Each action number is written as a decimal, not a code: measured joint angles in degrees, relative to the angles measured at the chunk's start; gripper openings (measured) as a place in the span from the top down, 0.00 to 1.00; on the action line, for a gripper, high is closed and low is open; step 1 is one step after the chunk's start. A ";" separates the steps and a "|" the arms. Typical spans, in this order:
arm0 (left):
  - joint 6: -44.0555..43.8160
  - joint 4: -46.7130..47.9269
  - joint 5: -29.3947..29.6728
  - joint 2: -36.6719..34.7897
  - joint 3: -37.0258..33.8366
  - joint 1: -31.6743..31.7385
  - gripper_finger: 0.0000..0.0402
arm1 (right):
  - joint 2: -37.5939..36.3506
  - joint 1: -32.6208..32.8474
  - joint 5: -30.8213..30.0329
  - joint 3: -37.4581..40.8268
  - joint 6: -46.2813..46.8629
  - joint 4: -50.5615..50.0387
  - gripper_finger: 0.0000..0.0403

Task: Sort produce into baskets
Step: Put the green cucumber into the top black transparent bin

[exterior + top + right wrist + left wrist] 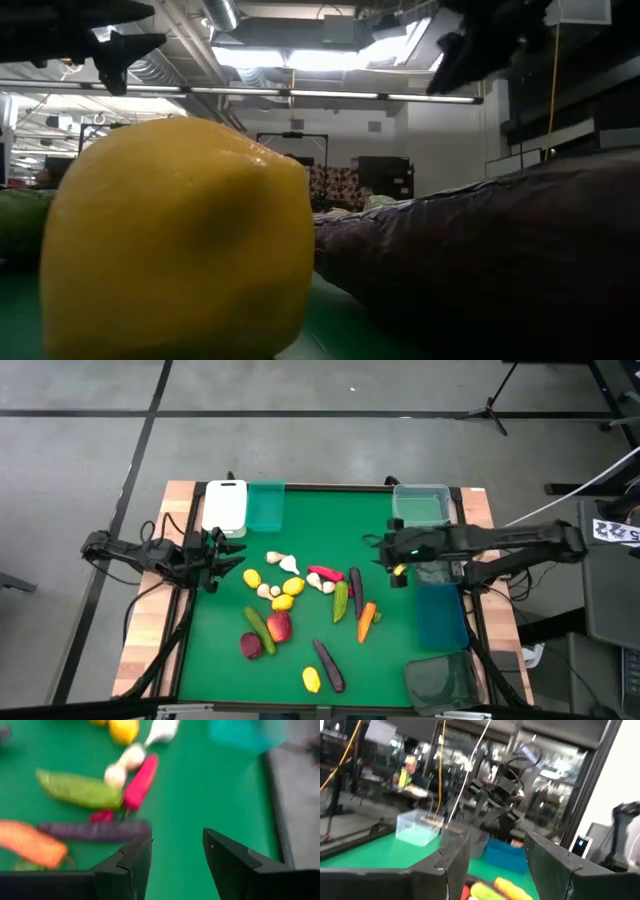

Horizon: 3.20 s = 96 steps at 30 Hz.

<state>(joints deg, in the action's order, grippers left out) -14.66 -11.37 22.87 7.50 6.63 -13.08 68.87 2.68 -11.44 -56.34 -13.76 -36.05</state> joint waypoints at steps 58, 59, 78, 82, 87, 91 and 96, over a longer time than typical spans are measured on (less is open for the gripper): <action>0.99 9.58 -0.12 38.41 20.92 4.13 0.55 | 37.81 11.45 3.11 -13.37 -35.56 6.55 0.30; 0.97 9.53 -0.12 38.41 20.92 4.13 0.55 | 38.88 11.45 3.30 -13.36 -35.57 6.47 0.30; 1.45 10.01 -0.10 38.41 20.92 4.13 0.55 | 42.24 11.65 -0.40 -13.48 -28.12 8.17 0.64; 1.49 11.33 -0.10 38.41 20.90 4.13 0.55 | 39.77 11.50 -1.32 -13.11 -24.74 7.66 0.64; 1.50 11.33 -0.10 38.41 20.90 4.13 0.55 | 31.56 11.49 -3.74 -13.30 -17.51 5.60 0.64; 1.53 11.32 -0.10 38.41 20.90 4.13 0.55 | 23.77 11.11 -10.18 -13.32 -6.25 -3.75 0.61; 1.54 11.21 -0.08 38.41 20.90 4.13 0.55 | 15.81 7.71 -18.34 -13.30 18.56 -23.28 0.61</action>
<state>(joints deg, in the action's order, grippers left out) -13.12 -0.16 22.79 45.91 27.53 -8.95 84.68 10.39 -29.78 -69.65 4.80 -59.33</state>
